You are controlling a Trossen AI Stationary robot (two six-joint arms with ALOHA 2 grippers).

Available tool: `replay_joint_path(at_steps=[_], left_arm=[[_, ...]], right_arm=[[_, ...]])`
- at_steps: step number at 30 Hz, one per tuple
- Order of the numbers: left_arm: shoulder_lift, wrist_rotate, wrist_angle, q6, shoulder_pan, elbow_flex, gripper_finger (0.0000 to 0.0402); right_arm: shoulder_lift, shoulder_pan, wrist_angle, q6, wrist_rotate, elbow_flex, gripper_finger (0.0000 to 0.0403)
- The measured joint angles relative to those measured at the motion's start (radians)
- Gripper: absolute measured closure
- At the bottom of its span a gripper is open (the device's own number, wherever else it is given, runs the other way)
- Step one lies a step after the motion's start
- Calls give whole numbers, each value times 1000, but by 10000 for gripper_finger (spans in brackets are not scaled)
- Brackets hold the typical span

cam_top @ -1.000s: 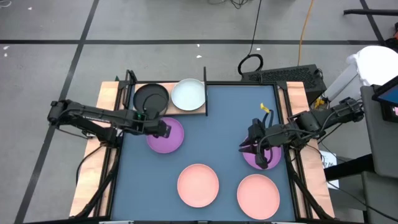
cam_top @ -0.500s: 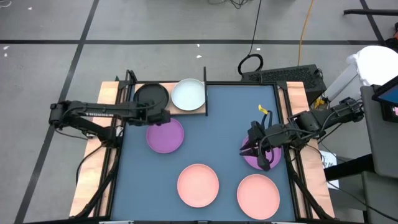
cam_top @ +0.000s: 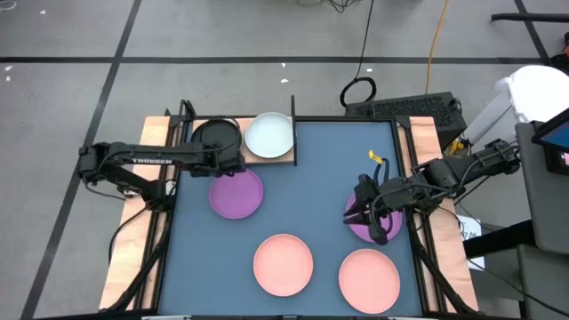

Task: Place and stack plates onto a shelf
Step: Stack the black plate on top of the light green plate on the shelf

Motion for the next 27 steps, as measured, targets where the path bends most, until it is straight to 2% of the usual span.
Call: replay_joint_path(at_steps=[15,27], left_arm=[[90,-38,-14,-2,7,0,400],[102,-94,-22,10,43,0,400]], right_arm=[[0,0,0,-2,2,0,328],[0,0,0,-3,3,0,328]])
